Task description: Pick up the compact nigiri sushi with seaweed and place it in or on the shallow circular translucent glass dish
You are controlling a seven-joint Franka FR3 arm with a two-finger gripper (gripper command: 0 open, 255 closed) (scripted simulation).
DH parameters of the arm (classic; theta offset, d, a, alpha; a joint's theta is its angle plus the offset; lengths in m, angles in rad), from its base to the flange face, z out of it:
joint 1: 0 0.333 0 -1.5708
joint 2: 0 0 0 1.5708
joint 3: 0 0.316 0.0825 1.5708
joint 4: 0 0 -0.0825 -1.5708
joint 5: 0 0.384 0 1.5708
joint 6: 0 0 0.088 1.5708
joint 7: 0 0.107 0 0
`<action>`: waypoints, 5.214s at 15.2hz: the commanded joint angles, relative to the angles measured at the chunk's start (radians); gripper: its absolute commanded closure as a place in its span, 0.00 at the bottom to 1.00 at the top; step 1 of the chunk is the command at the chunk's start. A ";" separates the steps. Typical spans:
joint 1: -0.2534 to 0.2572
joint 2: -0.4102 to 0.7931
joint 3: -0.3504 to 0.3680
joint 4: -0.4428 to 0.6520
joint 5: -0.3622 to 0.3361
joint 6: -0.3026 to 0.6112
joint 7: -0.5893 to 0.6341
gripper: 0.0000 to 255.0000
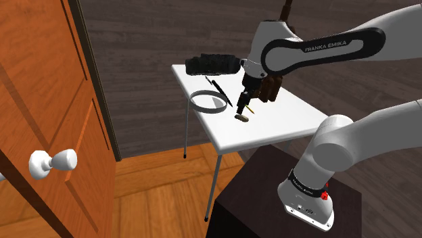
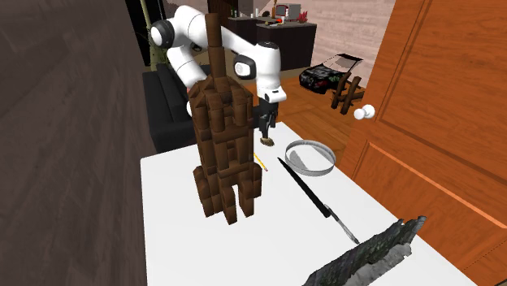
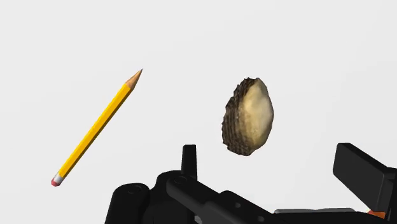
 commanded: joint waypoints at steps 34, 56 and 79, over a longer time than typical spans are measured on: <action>0.000 0.008 -0.001 0.035 0.000 -0.024 -0.003 1.00; 0.009 0.543 -0.004 0.608 0.013 -0.062 -0.008 1.00; 0.009 0.657 -0.005 0.546 0.016 0.113 -0.008 1.00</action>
